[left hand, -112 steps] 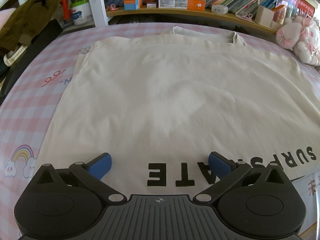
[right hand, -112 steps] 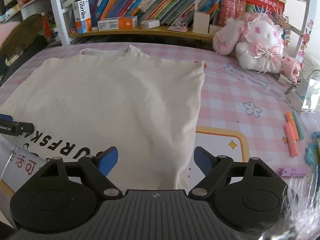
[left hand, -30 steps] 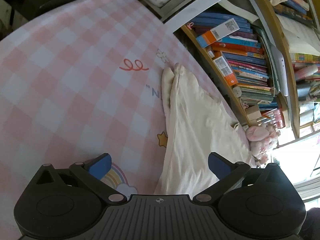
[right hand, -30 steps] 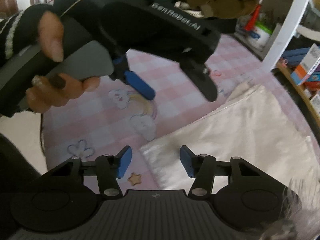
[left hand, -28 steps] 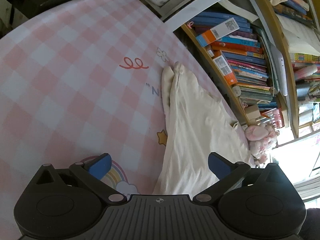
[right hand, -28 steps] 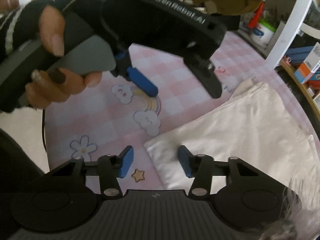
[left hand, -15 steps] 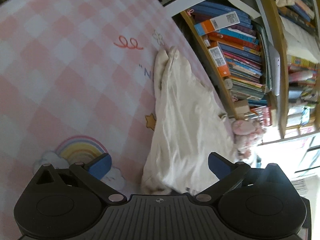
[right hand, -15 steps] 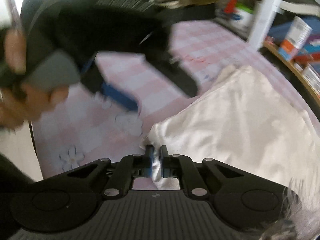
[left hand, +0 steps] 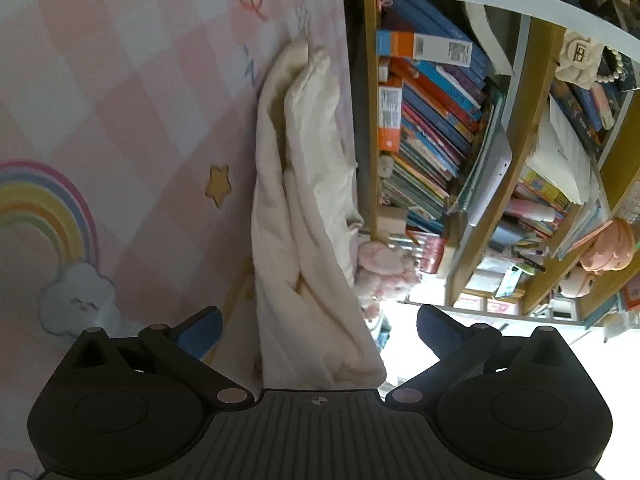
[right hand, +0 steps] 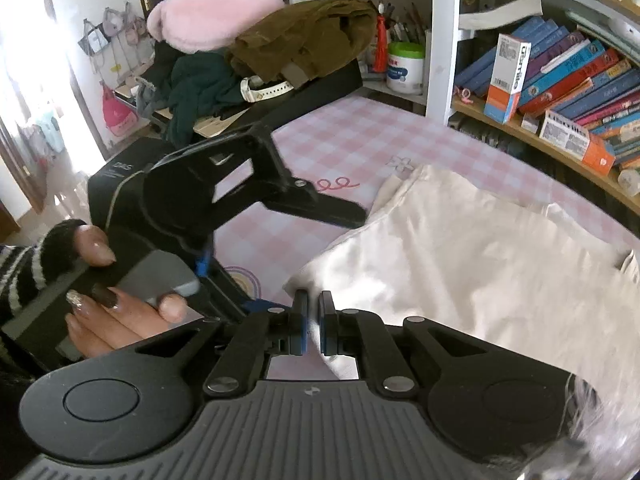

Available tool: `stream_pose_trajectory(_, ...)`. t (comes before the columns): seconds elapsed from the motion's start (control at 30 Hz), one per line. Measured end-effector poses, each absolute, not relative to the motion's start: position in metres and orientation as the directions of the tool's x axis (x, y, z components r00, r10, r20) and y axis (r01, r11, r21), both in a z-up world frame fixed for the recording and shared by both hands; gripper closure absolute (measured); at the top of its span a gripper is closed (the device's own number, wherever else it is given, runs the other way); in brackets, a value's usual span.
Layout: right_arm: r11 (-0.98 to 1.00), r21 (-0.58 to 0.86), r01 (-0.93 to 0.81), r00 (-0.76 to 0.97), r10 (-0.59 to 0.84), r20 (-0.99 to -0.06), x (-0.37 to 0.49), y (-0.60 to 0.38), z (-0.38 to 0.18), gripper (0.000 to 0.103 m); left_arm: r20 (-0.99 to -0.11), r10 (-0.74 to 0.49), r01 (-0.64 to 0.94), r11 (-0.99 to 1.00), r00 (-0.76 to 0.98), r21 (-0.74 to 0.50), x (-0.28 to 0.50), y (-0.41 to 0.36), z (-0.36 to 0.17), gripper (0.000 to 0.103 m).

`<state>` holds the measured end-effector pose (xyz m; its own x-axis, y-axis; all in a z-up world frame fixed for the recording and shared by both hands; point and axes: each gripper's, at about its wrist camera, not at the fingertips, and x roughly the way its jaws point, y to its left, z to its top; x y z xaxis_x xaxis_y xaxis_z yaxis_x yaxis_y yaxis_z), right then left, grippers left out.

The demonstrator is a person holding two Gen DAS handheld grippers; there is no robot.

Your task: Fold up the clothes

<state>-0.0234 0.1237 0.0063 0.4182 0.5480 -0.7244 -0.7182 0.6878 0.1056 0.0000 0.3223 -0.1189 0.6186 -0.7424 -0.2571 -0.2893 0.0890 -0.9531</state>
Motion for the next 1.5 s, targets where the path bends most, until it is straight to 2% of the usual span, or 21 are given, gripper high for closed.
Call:
stream_pose_trajectory(0.07, 0.691, 0.117, -0.713, 0.405, 0.542, -0.737, -0.024, 0.123, 0.003, 0.094, -0.254, -0.737, -0.28, 0.091, 0.627, -0.956, -0.001, 0.32, -0.118, 0.0)
stream_pose_trajectory(0.13, 0.699, 0.119, -0.705, 0.412, 0.541, -0.733, -0.025, 0.121, 0.003, 0.076, -0.252, -0.73, -0.277, 0.089, 0.636, -0.957, -0.002, 0.319, -0.119, 0.0)
stream_pose_trajectory(0.17, 0.702, 0.117, -0.702, 0.417, 0.539, -0.732, -0.025, 0.118, 0.004, 0.062, -0.249, -0.727, -0.276, 0.085, 0.64, -0.957, -0.002, 0.319, -0.119, 0.0)
stream_pose_trajectory(0.27, 0.719, 0.107, -0.687, 0.433, 0.522, -0.735, -0.025, 0.11, 0.006, 0.057, -0.243, -0.721, -0.276, 0.074, 0.649, -0.958, -0.003, 0.32, -0.12, 0.0)
stream_pose_trajectory(0.37, 0.757, 0.093, -0.647, 0.462, 0.485, -0.742, -0.023, 0.096, 0.006, 0.04, -0.246, -0.716, -0.275, 0.078, 0.653, -0.958, -0.003, 0.318, -0.12, 0.0)
stream_pose_trajectory(0.47, 0.804, 0.088, -0.588, 0.5, 0.447, -0.742, -0.018, 0.076, 0.009, 0.032, -0.258, -0.71, -0.273, 0.096, 0.655, -0.957, -0.003, 0.316, -0.118, 0.0)
stream_pose_trajectory(0.57, 0.869, 0.069, -0.49, 0.56, 0.375, -0.739, -0.008, 0.055, 0.014, 0.018, -0.274, -0.705, -0.272, 0.118, 0.655, -0.955, -0.004, 0.314, -0.116, 0.0)
stream_pose_trajectory(0.67, 0.929, 0.041, -0.369, 0.612, 0.276, -0.741, 0.008, 0.035, 0.02, 0.014, -0.292, -0.7, -0.267, 0.149, 0.651, -0.952, -0.004, 0.311, -0.114, 0.0)
stream_pose_trajectory(0.8, 0.954, 0.042, -0.295, 0.624, 0.226, -0.748, 0.031, 0.017, 0.023, 0.006, -0.316, -0.694, -0.261, 0.189, 0.646, -0.947, -0.005, 0.307, -0.111, 0.002)
stream_pose_trajectory(1.07, 0.94, -0.006, -0.341, 0.586, 0.207, -0.783, 0.08, 0.038, 0.019, 0.006, -0.349, -0.681, -0.263, 0.232, 0.644, -0.937, -0.008, 0.303, -0.108, 0.006)
stream_pose_trajectory(1.5, 0.913, -0.033, -0.406, 0.544, 0.213, -0.811, 0.11, 0.078, 0.013, 0.006, -0.374, -0.673, -0.248, 0.279, 0.638, -0.928, -0.014, 0.302, -0.108, 0.016)
